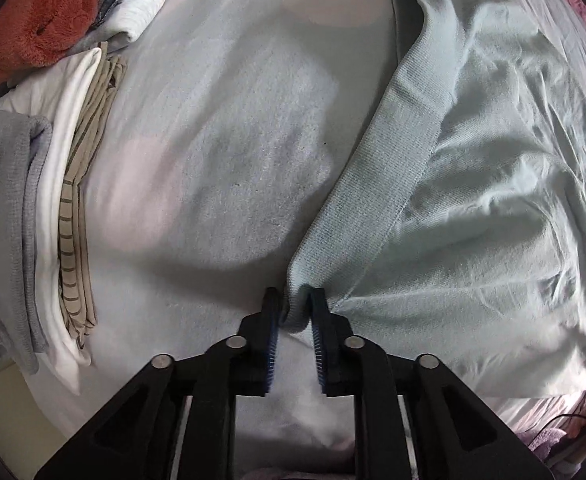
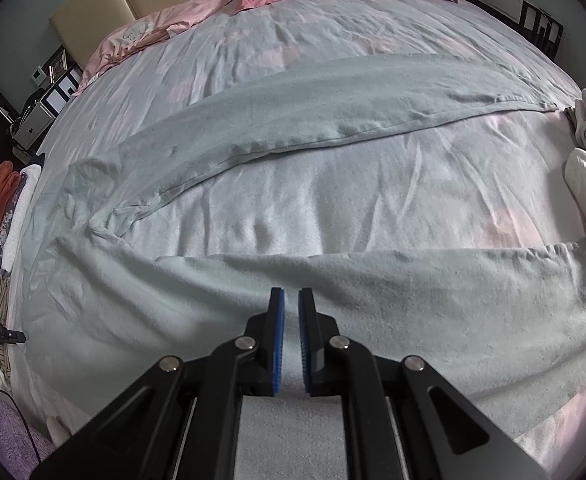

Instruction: Fold clothes

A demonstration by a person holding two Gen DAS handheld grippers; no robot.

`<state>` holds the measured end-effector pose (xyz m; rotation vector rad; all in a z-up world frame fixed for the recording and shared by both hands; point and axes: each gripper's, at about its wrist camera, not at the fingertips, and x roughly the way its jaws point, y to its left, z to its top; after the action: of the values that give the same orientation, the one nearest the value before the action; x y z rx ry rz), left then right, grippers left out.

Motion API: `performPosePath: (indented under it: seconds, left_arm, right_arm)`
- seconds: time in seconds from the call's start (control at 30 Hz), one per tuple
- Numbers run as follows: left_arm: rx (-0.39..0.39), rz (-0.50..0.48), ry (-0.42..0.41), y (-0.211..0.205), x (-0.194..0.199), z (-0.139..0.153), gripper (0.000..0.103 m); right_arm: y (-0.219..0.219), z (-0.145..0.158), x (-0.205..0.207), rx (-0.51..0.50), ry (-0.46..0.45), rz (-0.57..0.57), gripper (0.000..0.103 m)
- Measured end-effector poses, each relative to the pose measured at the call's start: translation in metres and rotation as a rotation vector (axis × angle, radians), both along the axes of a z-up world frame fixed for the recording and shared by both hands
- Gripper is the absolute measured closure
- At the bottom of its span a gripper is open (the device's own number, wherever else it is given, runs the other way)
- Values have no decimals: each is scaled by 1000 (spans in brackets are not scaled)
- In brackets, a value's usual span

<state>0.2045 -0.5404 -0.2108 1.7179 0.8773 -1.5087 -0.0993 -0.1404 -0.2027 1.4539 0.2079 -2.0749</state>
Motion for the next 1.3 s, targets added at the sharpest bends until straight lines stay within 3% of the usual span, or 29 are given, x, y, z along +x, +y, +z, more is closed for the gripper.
performPosePath:
  seconds: [0.17,0.4,0.5,0.7,0.83,0.97,1.3]
  left_arm:
    - [-68,10,94,1,9,34,65]
    - [-200,-51,342,19,-26,93,65]
    - [-217,-113,425,26,-68,95,65]
    - [-219,-310,488,80,-143,69,65]
    - [-184,-457,461,119,-169,43,65]
    - [-154,-599,396,152,-171,21,65]
    - [-58,-874,280,228,-163,-2,65]
  right_arm:
    - [10,3,-8,-26,-22,-43,94]
    - [11,-2,-20,-25,-44,-88,94]
    - [8,-5,-22,-21,-47,-93,94]
    - [-5,4,-17,-87,-1,-34,94]
    - [-21,10,-4,-101,30,59,94]
    - [-33,7,11,-89,-19,134,94]
    - [-41,-13,69,85,-150,246,95]
